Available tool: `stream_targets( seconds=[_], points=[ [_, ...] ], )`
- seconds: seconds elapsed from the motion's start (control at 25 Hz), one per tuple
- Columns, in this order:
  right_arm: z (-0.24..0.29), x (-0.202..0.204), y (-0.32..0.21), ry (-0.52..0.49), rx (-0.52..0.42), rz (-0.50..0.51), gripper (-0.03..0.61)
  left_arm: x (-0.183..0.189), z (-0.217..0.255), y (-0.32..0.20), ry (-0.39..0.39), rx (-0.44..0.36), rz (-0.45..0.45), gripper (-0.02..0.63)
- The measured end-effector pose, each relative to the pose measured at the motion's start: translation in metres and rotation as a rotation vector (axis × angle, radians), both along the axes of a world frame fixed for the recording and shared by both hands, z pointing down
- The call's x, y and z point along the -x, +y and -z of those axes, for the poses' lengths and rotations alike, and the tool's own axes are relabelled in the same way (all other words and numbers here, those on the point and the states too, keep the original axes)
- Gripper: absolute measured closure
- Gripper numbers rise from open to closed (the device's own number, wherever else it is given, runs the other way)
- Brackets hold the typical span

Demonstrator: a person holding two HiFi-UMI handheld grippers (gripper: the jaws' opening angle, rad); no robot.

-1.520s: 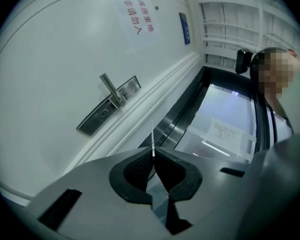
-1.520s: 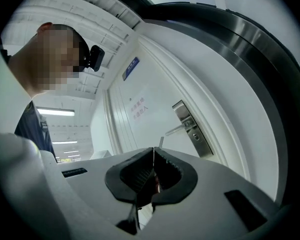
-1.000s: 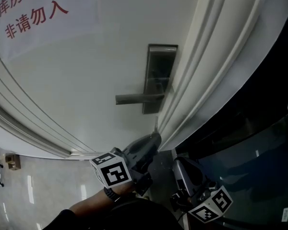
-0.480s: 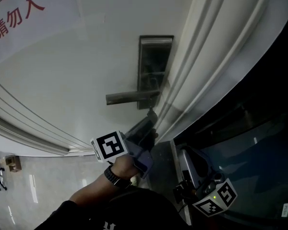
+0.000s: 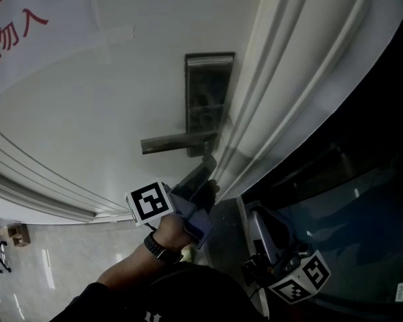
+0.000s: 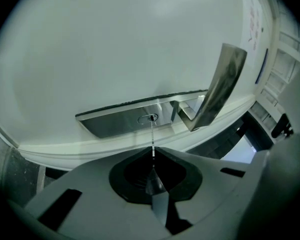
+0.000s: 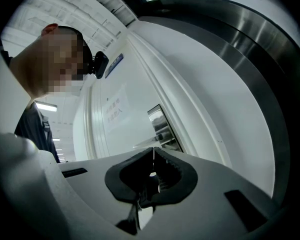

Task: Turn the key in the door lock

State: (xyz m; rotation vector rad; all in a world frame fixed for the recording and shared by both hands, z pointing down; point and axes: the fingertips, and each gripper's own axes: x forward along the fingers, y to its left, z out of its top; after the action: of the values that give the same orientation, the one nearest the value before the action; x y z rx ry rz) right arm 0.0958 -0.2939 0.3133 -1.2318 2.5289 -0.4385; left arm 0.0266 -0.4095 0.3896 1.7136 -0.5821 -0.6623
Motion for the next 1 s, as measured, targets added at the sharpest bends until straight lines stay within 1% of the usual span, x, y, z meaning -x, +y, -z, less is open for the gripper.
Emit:
stream_targets(
  seconds=[0.16, 0.32, 0.52, 0.84, 1.0],
  points=[
    [-0.001, -0.001, -0.002, -0.001, 0.002, 0.001, 0.561, 0.002, 0.002, -0.004, 0.02, 0.013, 0.011, 0.606],
    [0.0, -0.001, -0.004, -0.003, 0.0, 0.003, 0.561, 0.006, 0.004, -0.007, 0.057, 0.043, 0.024, 0.606],
    [0.001, 0.001, -0.005, -0.005, -0.002, 0.011, 0.561, 0.004, 0.007, -0.01, 0.12, 0.1, 0.003, 0.606],
    [0.001, 0.001, -0.007, -0.012, 0.0, 0.012, 0.561, 0.004, 0.01, -0.019, 0.124, 0.138, 0.008, 0.606],
    [-0.001, 0.002, -0.008, -0.014, 0.004, 0.014, 0.561, 0.006, 0.012, -0.025, 0.126, 0.139, 0.005, 0.606]
  ],
)
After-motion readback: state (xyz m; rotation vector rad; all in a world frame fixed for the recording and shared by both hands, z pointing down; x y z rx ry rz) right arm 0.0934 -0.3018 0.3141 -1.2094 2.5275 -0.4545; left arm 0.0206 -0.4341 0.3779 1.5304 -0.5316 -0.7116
